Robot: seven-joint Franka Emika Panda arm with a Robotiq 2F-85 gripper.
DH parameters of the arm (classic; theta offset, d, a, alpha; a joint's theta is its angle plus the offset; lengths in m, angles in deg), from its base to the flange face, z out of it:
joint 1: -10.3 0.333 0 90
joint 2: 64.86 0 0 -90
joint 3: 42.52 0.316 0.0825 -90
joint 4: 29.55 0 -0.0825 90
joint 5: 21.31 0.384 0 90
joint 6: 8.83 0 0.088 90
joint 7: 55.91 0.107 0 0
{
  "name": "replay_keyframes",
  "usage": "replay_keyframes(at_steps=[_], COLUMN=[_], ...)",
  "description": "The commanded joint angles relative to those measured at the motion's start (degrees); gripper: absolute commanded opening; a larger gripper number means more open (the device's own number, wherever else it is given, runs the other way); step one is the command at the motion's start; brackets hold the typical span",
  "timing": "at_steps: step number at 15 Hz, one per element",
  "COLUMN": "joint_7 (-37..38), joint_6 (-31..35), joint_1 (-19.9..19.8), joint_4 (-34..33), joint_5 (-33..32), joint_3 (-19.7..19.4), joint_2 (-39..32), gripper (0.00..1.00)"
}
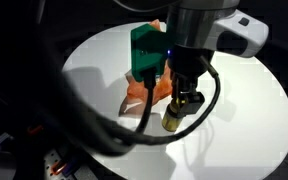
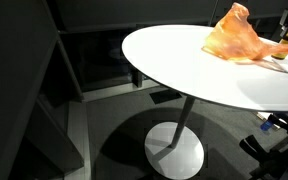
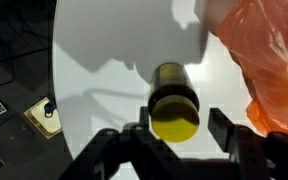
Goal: Pick up the brown bottle with a yellow lid from the orange plastic bag and put it on the table
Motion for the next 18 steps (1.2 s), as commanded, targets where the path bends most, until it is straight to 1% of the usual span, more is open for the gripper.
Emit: replay_keyframes(at_steps=[1,2,3,4,7,10,13,14,18], joint_7=[-4.8,-8.0,-10.3,-13.2,-19.0,-21.5,-22.8,-20.9,-21.6], joint_6=[-3.8,-5.8,-7.9,-10.7,-19.0,-24.8,-27.7,-25.3,-26.1], joint_1=[0.6,0.7,1.0,1.3,2.5,3.6,4.5,4.1,4.5], joint_4=[1.8,1.9,1.9,1.5,0.2,-0.9,-1.6,-0.6,-0.7], joint_5=[0.9,2.0,2.4,3.1,2.5,0.7,0.4,1.2,1.1], joint_3=[0.4,0.7,0.9,1.1,2.1,3.4,4.4,4.1,4.5], joint_2=[5.1,6.4,7.5,8.8,12.0,14.2,15.3,14.5,14.9], gripper=[0.95,0.99,1.00,1.00,1.00,1.00,1.00,1.00,1.00])
